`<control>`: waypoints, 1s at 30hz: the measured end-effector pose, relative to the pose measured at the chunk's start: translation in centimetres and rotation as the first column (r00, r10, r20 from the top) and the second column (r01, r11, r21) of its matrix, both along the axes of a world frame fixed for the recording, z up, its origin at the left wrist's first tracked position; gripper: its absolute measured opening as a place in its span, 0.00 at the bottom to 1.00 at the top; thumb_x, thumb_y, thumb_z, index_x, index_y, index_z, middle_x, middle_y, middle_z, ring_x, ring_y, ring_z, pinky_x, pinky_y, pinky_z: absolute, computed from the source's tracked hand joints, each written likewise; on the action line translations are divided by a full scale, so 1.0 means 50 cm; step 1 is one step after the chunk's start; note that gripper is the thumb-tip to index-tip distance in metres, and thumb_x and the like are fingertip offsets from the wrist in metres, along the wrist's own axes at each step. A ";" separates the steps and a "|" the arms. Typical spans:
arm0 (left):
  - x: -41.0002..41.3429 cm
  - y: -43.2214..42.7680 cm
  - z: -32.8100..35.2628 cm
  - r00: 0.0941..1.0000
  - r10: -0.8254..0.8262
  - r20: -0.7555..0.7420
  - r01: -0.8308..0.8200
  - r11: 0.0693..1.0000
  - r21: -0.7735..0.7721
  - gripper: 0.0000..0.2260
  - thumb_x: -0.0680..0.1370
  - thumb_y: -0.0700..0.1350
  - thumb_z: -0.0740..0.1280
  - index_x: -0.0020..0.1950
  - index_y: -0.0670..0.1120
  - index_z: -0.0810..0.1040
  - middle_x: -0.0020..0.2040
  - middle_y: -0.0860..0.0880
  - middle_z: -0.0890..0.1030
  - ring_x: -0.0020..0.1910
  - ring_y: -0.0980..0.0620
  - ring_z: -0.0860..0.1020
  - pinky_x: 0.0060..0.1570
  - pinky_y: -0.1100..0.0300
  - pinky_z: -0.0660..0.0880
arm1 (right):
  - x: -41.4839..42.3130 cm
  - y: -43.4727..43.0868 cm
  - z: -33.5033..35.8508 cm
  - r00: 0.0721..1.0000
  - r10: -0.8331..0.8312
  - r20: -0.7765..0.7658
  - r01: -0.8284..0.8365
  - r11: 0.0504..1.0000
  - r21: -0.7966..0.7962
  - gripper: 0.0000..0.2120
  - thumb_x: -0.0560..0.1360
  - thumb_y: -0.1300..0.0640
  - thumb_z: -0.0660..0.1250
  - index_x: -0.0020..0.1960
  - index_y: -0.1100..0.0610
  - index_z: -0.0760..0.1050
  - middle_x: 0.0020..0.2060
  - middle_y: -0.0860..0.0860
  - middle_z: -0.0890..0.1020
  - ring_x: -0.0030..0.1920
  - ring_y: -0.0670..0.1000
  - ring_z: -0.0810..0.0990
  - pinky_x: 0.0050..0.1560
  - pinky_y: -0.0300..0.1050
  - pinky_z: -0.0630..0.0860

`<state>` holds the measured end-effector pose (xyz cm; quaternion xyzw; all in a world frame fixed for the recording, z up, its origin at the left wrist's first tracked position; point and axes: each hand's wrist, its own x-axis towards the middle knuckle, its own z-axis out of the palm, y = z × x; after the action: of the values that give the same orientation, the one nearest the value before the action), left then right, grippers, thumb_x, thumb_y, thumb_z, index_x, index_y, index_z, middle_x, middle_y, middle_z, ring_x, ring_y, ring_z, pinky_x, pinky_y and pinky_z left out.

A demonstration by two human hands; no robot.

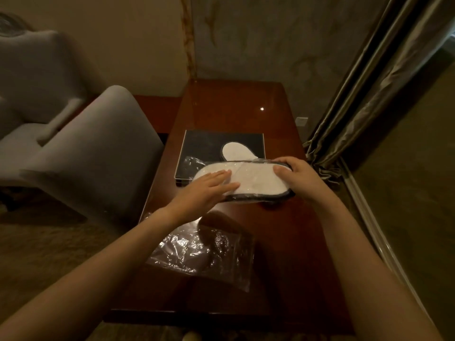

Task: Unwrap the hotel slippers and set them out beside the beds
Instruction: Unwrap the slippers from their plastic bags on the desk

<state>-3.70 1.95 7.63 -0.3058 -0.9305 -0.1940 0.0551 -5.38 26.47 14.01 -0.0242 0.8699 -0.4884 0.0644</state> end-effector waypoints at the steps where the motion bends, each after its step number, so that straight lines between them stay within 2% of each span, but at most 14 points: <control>1: -0.002 -0.005 -0.010 1.000 0.029 -0.006 -0.029 1.000 0.003 0.21 0.79 0.39 0.61 0.71 0.53 0.66 0.75 0.47 0.63 0.75 0.49 0.60 0.72 0.50 0.61 | 0.004 0.003 0.003 1.000 -0.015 0.002 0.015 0.999 -0.036 0.11 0.79 0.57 0.59 0.60 0.55 0.72 0.47 0.48 0.76 0.44 0.46 0.76 0.32 0.32 0.74; 5: -0.008 -0.028 -0.029 0.992 0.126 0.033 -0.127 0.990 0.053 0.23 0.77 0.41 0.65 0.71 0.50 0.67 0.73 0.49 0.66 0.72 0.50 0.66 0.69 0.52 0.68 | 0.020 0.033 0.018 0.998 -0.056 0.027 0.060 0.980 -0.189 0.08 0.79 0.57 0.59 0.56 0.51 0.74 0.44 0.47 0.78 0.42 0.45 0.78 0.27 0.29 0.74; 8: -0.007 -0.017 -0.028 0.995 0.096 -0.015 -0.096 0.995 0.041 0.26 0.73 0.45 0.68 0.70 0.46 0.69 0.72 0.46 0.68 0.71 0.48 0.67 0.67 0.54 0.66 | 0.029 0.049 0.014 0.996 -0.065 0.059 0.076 0.975 -0.209 0.08 0.79 0.55 0.59 0.56 0.50 0.74 0.44 0.47 0.79 0.42 0.46 0.78 0.27 0.30 0.74; 11: 0.000 0.010 -0.019 0.986 0.104 -0.133 -0.096 0.993 0.063 0.26 0.71 0.49 0.70 0.67 0.42 0.73 0.68 0.43 0.73 0.67 0.45 0.73 0.64 0.51 0.70 | 0.027 0.060 0.010 0.987 -0.132 0.089 0.153 0.942 -0.298 0.09 0.78 0.56 0.60 0.57 0.53 0.74 0.45 0.49 0.78 0.41 0.46 0.77 0.26 0.29 0.73; 13: -0.001 0.022 -0.012 0.958 0.106 -0.265 -0.095 0.994 0.053 0.22 0.70 0.44 0.74 0.62 0.39 0.77 0.62 0.39 0.79 0.60 0.41 0.79 0.57 0.46 0.76 | 0.027 0.070 0.007 0.983 -0.149 0.110 0.176 0.934 -0.310 0.10 0.78 0.57 0.61 0.58 0.54 0.74 0.45 0.49 0.79 0.40 0.46 0.77 0.25 0.29 0.73; 15: -0.005 0.027 -0.006 0.935 0.097 -0.341 -0.090 0.995 0.036 0.19 0.69 0.38 0.74 0.59 0.37 0.79 0.58 0.37 0.81 0.56 0.39 0.81 0.51 0.43 0.79 | 0.028 0.081 0.001 0.980 -0.135 0.145 0.164 0.963 -0.214 0.11 0.77 0.56 0.62 0.60 0.55 0.73 0.44 0.49 0.78 0.39 0.46 0.78 0.24 0.30 0.73; 18: -0.012 0.022 0.003 0.919 0.035 -0.394 -0.044 0.999 -0.013 0.18 0.68 0.35 0.74 0.58 0.36 0.79 0.56 0.37 0.82 0.54 0.39 0.81 0.52 0.41 0.78 | 0.025 0.091 -0.001 0.972 -0.070 0.226 0.048 0.993 0.103 0.10 0.76 0.52 0.64 0.56 0.51 0.71 0.44 0.47 0.77 0.37 0.46 0.78 0.23 0.32 0.71; 20: -0.014 0.019 0.009 0.909 -0.004 -0.417 -0.020 0.998 -0.053 0.19 0.67 0.33 0.75 0.57 0.37 0.80 0.55 0.37 0.82 0.53 0.40 0.82 0.52 0.42 0.78 | 0.014 0.087 0.003 0.963 -0.028 0.267 -0.058 0.949 0.310 0.09 0.75 0.47 0.63 0.53 0.49 0.70 0.44 0.47 0.77 0.39 0.47 0.78 0.28 0.38 0.71; 23: -0.017 0.014 0.015 0.902 -0.041 -0.430 0.001 0.996 -0.094 0.19 0.66 0.32 0.74 0.57 0.37 0.80 0.54 0.38 0.83 0.52 0.40 0.83 0.50 0.42 0.78 | -0.010 0.061 0.002 0.948 0.073 0.311 -0.239 0.808 0.538 0.18 0.75 0.40 0.60 0.50 0.54 0.75 0.41 0.51 0.75 0.38 0.52 0.75 0.32 0.41 0.66; 25: -0.019 0.006 0.015 0.906 -0.060 -0.418 0.011 0.993 -0.119 0.19 0.67 0.32 0.73 0.58 0.38 0.79 0.55 0.38 0.83 0.53 0.40 0.82 0.51 0.43 0.77 | -0.018 0.040 -0.003 0.948 0.105 0.302 -0.267 0.780 0.567 0.23 0.74 0.37 0.59 0.46 0.57 0.77 0.38 0.54 0.75 0.35 0.51 0.72 0.32 0.41 0.65; 27: -0.023 -0.008 0.012 0.917 -0.070 -0.392 0.012 0.989 -0.148 0.22 0.66 0.31 0.74 0.60 0.37 0.78 0.57 0.38 0.82 0.54 0.40 0.82 0.52 0.43 0.77 | -0.016 0.031 -0.007 0.968 0.091 0.234 -0.199 0.846 0.495 0.24 0.73 0.37 0.61 0.47 0.58 0.79 0.34 0.51 0.77 0.32 0.48 0.73 0.30 0.39 0.66; 30: -0.028 -0.031 0.002 0.943 -0.102 -0.318 0.039 0.979 -0.199 0.27 0.65 0.30 0.74 0.63 0.39 0.76 0.61 0.40 0.80 0.57 0.41 0.80 0.54 0.45 0.77 | 0.002 0.032 -0.012 0.985 0.059 0.165 -0.117 0.922 0.368 0.17 0.72 0.39 0.64 0.47 0.53 0.78 0.30 0.47 0.77 0.27 0.43 0.74 0.23 0.32 0.65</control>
<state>-5.10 0.41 7.71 -0.3707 -0.9112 -0.0526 0.1719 -5.30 28.07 13.41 -0.0136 0.9381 -0.3095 0.1551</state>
